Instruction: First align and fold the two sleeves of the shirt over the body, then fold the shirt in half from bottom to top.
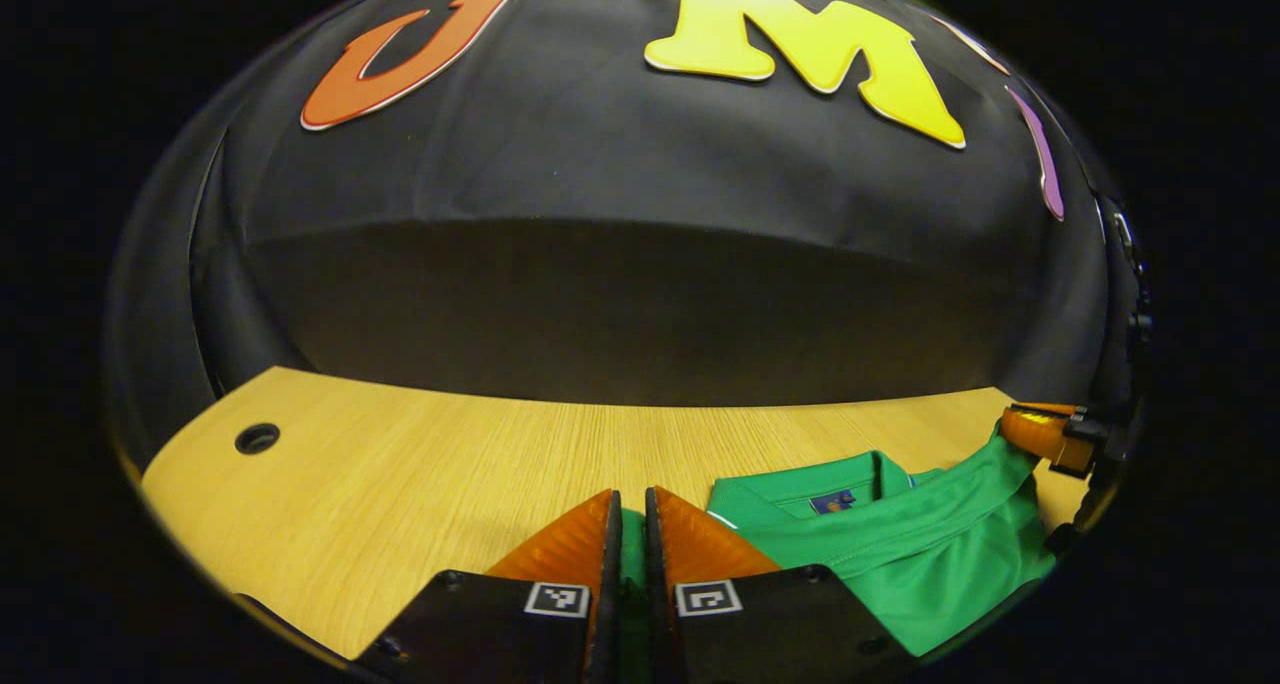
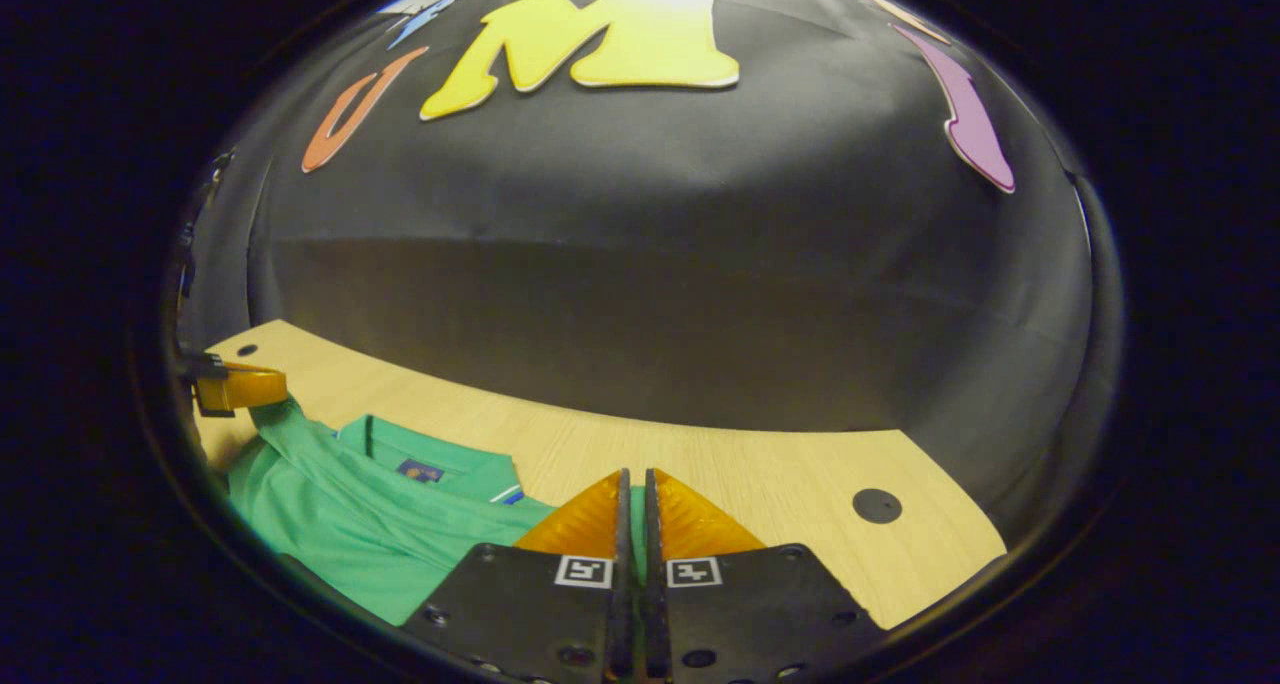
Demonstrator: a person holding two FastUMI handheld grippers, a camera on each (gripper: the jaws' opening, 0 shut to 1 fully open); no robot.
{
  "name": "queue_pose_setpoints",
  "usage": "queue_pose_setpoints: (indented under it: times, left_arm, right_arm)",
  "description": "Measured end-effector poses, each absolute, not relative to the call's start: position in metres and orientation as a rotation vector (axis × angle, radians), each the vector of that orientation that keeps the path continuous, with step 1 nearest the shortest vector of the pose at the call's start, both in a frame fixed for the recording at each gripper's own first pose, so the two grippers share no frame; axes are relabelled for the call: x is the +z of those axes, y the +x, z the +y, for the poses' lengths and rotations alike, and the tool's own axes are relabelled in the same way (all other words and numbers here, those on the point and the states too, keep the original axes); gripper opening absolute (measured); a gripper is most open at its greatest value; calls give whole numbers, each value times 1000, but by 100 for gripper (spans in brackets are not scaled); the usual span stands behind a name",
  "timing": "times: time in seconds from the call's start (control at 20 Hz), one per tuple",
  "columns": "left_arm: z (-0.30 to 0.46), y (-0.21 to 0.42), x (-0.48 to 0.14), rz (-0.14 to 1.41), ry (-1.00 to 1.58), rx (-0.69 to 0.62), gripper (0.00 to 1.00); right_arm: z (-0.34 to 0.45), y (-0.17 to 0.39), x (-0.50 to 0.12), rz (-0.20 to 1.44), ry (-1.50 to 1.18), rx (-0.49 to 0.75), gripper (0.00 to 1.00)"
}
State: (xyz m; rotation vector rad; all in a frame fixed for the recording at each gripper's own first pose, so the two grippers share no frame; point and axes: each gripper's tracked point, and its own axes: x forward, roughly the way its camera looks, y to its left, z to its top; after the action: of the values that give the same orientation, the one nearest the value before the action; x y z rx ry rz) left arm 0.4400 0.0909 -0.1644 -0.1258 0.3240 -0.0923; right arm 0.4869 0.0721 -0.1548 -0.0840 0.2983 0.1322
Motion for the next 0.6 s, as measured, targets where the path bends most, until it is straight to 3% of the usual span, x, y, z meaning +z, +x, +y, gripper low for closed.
queue_pose_setpoints:
  times: [0.05, 0.15, 0.2, 0.25, 0.3, 0.35, 0.6]
  left_arm:
    - [93, 439, -164, 323, -137, -87, 34]
    - [108, 430, -161, 319, -133, -37, 76]
    - [112, 427, -163, 319, -130, -18, 81]
    - [115, 422, -163, 316, -118, -4, 100]
    - [116, 415, -162, 314, -106, 5, 92]
    - [115, 409, -161, 313, -94, 6, 99]
    - [99, 357, -164, 312, -114, -4, 100]
  right_arm:
    - [76, 484, -156, 298, -92, 150, 9]
    - [80, 473, -154, 313, -88, 175, 66]
    - [78, 469, -154, 319, -81, 168, 95]
    - [77, 463, -152, 319, -76, 168, 96]
    - [75, 457, -148, 309, -76, 167, 96]
    - [71, 450, -145, 295, -83, 162, 98]
    - [63, 400, -132, 259, -73, 157, 96]
